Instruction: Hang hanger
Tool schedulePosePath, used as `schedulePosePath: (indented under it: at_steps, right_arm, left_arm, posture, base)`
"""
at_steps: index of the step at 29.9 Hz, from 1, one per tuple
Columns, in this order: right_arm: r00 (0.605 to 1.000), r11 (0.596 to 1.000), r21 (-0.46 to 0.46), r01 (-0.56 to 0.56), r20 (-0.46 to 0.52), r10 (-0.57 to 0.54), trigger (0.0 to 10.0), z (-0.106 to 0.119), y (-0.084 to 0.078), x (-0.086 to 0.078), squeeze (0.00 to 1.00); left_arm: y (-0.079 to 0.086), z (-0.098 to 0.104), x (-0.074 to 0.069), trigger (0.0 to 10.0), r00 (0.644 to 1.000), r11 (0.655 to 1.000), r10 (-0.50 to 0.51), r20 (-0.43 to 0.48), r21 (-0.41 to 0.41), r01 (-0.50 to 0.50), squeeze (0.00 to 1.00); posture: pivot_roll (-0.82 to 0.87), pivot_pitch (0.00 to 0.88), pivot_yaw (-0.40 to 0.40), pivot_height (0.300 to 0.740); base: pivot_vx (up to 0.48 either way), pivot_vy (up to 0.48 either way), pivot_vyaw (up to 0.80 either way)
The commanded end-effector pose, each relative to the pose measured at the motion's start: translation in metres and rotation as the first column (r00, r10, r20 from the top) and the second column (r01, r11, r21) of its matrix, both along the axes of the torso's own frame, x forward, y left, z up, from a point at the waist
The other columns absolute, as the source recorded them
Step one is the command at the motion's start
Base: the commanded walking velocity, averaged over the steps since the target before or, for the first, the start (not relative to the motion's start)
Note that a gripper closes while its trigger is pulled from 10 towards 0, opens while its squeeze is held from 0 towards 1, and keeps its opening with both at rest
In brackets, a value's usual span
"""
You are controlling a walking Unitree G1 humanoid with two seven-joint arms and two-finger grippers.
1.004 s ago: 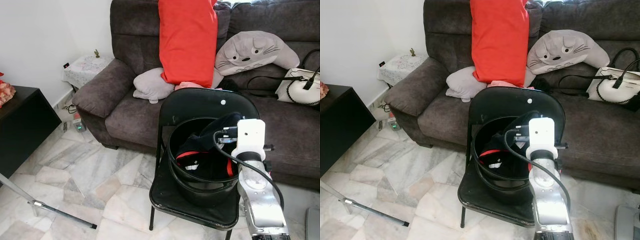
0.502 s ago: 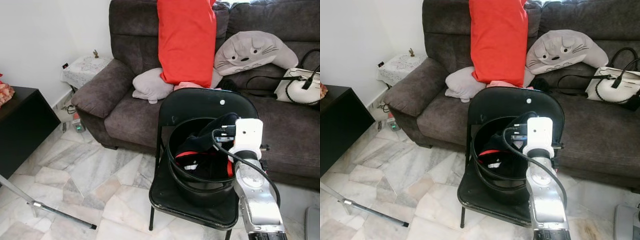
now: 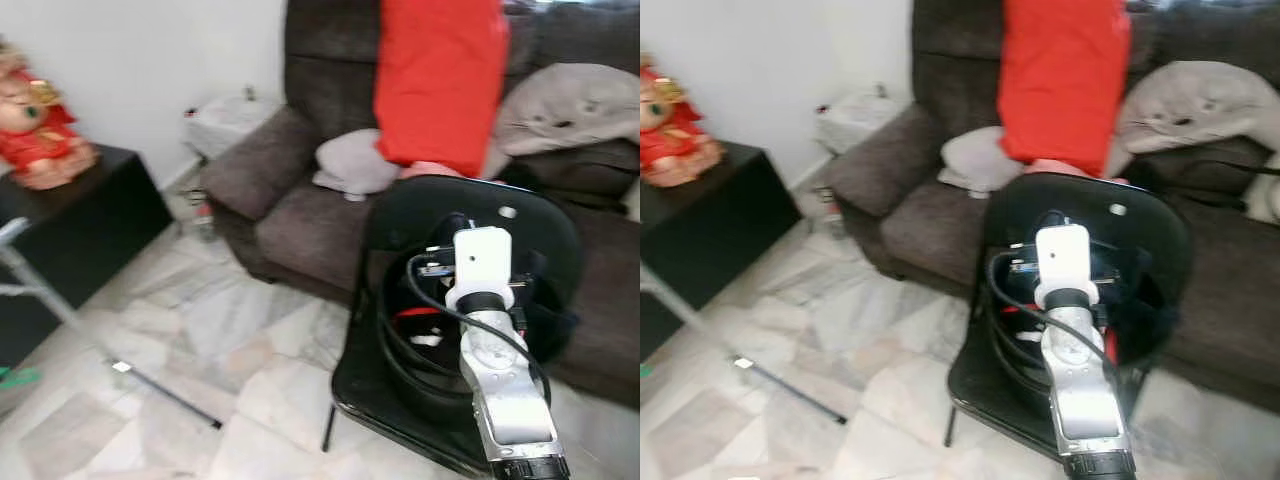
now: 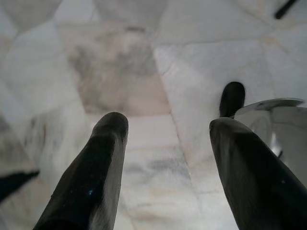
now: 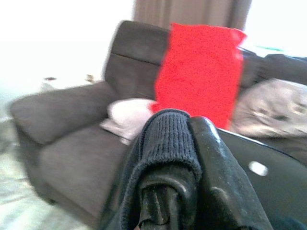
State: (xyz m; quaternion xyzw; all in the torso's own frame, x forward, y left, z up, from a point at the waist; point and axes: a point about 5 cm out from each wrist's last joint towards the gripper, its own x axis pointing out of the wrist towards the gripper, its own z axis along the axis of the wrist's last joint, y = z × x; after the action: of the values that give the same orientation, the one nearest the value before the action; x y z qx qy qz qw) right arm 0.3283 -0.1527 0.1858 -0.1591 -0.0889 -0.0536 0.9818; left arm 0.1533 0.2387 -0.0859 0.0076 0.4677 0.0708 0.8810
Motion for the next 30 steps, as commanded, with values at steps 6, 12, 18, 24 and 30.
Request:
schedulePosePath:
  at_steps: [6,12,18,24,30]
  right_arm:
    - [0.996,0.997,-0.044,-0.06,0.063,0.063,10.0,0.009,0.013,0.002,0.0]
    - [0.969,0.976,-0.16,-0.149,0.174,0.177,10.0,0.029,0.031,-0.001,0.0]
    - [0.929,0.951,-0.188,-0.246,0.232,0.287,10.0,0.039,0.051,-0.005,0.0]
    - [0.819,0.857,-0.274,-0.436,0.274,0.504,10.0,0.049,0.09,-0.019,0.0]
    - [0.662,0.712,-0.287,-0.641,0.264,0.702,10.0,0.055,0.121,-0.038,0.0]
  left_arm:
    - [0.002,-0.002,-0.005,10.0,1.0,1.0,0.021,-0.023,0.008,-0.021,0.0]
    - [0.002,-0.002,-0.004,10.0,0.999,1.0,0.023,-0.022,0.011,-0.022,0.0]
    - [0.002,-0.002,-0.005,10.0,0.999,1.0,0.024,-0.022,0.014,-0.024,0.0]
    - [0.001,-0.002,-0.004,10.0,1.0,1.0,0.021,-0.021,0.014,-0.021,0.0]
    - [0.001,-0.002,-0.004,10.0,1.0,1.0,0.02,-0.02,0.015,-0.02,0.0]
  posture:
    - [-0.04,0.065,0.13,0.74]
    - [-0.05,0.052,0.128,0.74]
    - [-0.05,0.044,0.128,0.74]
    - [-0.05,0.037,0.128,0.74]
    - [-0.05,0.043,0.127,0.74]
  base:
    - [0.0,0.0,0.79]
    - [0.0,0.0,0.79]
    - [0.0,0.0,0.8]
    - [0.0,0.0,0.79]
    - [0.0,0.0,0.79]
